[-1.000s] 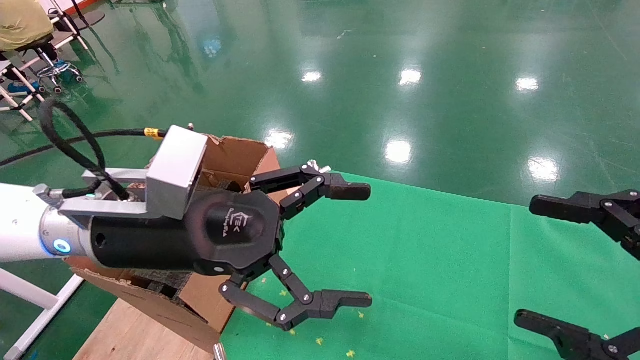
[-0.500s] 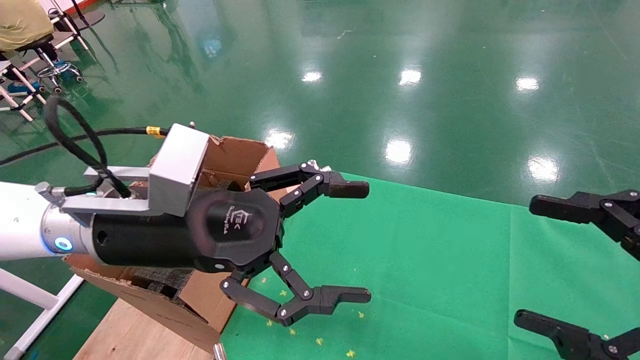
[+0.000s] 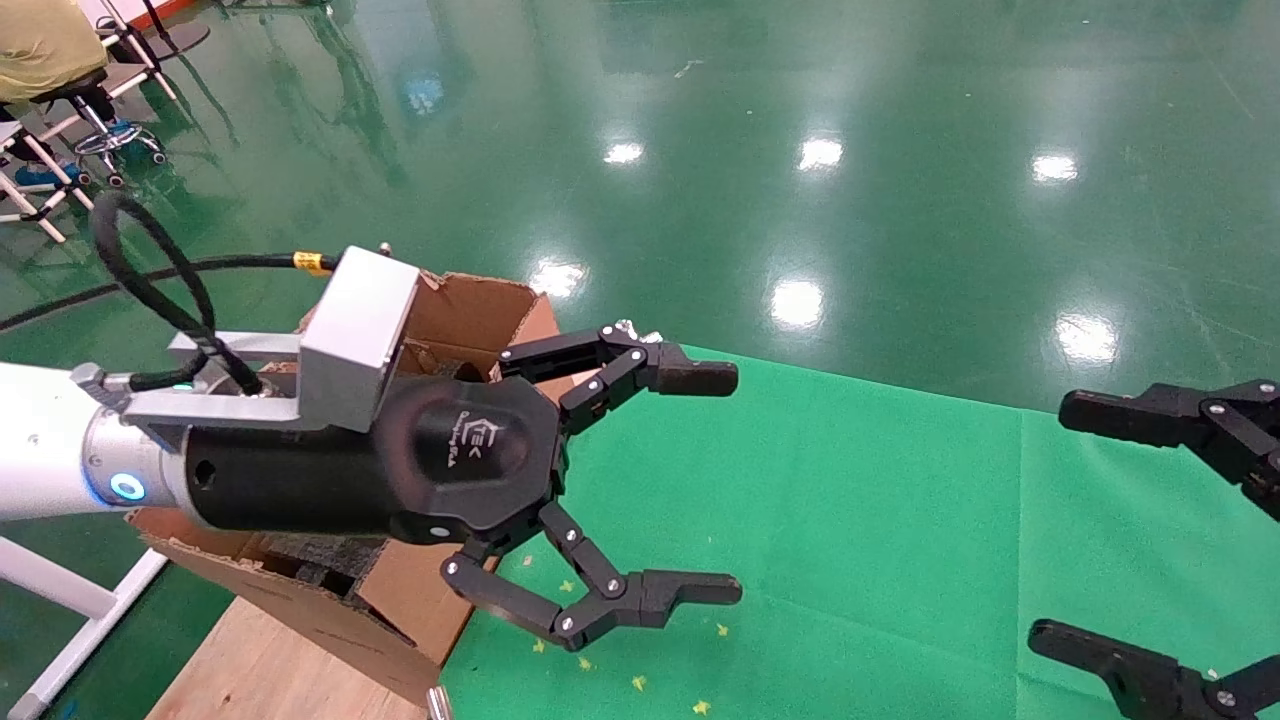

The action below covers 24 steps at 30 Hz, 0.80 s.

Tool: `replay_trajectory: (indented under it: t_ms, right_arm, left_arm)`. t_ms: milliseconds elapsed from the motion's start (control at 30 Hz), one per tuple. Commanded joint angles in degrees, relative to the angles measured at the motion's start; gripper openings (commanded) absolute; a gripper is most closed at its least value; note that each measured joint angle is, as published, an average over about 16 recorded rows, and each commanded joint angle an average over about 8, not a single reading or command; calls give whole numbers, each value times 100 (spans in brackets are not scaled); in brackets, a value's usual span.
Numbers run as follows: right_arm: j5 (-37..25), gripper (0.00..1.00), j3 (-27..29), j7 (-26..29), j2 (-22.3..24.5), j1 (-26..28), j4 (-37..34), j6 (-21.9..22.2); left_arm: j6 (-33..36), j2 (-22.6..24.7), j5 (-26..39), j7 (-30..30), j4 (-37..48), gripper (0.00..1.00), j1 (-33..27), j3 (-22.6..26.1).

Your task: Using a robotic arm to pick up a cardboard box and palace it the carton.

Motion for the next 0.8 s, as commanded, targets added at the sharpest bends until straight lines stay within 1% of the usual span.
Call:
replay_trajectory:
  t_ms: [33, 800]
  right_arm:
    - [0, 100, 0, 0, 0, 0, 0, 0]
    - [-1, 100, 0, 0, 0, 0, 0, 0]
  left_arm:
    - [0, 0, 1, -1, 1, 100, -1, 1]
    - [0, 0, 7, -1, 9, 100, -8, 2]
